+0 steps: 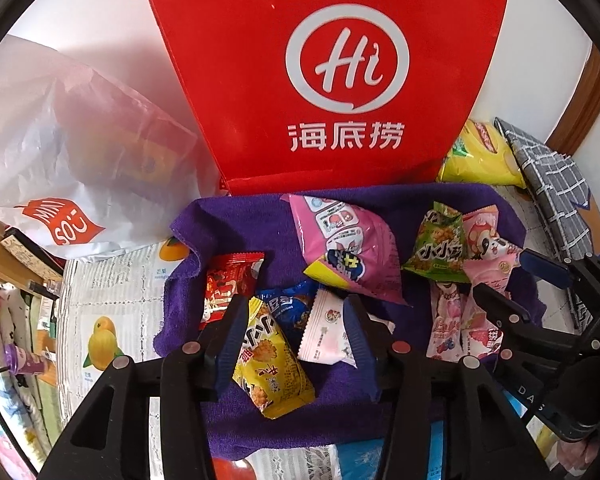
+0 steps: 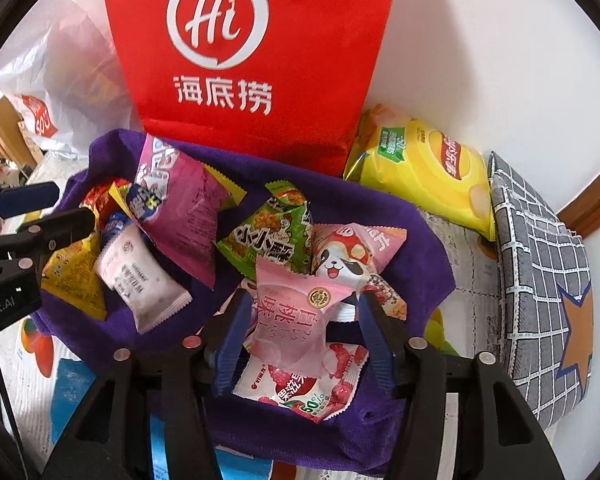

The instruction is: Organize snacks

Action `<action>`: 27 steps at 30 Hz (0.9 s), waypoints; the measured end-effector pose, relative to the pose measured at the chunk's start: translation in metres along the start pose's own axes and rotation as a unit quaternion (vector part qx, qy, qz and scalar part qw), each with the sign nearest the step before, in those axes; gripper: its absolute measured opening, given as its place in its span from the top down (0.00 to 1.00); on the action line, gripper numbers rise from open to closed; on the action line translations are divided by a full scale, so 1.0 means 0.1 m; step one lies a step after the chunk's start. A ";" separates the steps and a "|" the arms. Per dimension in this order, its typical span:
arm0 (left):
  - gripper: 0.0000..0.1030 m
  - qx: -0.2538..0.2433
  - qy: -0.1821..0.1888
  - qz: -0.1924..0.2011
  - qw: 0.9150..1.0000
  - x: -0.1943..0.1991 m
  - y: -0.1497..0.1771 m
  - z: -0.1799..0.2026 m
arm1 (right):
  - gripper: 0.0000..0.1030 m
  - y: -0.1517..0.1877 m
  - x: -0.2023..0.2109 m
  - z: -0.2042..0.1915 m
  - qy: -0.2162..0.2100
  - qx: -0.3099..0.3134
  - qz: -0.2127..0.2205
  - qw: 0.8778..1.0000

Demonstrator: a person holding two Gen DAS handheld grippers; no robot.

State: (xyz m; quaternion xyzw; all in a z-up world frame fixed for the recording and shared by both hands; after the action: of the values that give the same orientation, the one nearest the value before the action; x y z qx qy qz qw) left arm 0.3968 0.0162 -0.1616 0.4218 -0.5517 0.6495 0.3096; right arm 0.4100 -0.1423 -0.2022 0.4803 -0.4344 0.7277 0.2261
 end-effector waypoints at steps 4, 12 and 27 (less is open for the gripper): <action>0.49 0.005 0.013 0.016 1.000 0.11 -0.03 0.00 | 0.42 -0.02 0.11 0.01 -0.001 -0.013 0.012 1.000; 0.37 0.016 0.040 0.052 0.998 0.40 -0.09 0.02 | 0.40 -0.09 0.43 0.04 -0.002 -0.032 0.051 0.998; 0.28 0.024 0.067 0.118 0.990 1.18 -0.04 -0.03 | 0.35 -0.07 1.29 0.08 0.039 -0.055 0.124 0.990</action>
State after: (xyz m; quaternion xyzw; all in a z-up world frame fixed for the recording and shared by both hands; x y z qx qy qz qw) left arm 0.3463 0.0124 -0.0544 0.3164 -0.5600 0.7214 0.2565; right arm 0.3631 -0.1564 -0.0824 0.3813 -0.5205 0.7432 0.1769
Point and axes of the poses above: each gripper's, at about its wrist camera, not at the fingertips, and x roughly against the way its jaws point, z to its right, y to its underside, the point moved 6 cm from there along -x, roughly the way its jaws point, and after that the axes turned 14 degrees about x, right-handed, at the moved point
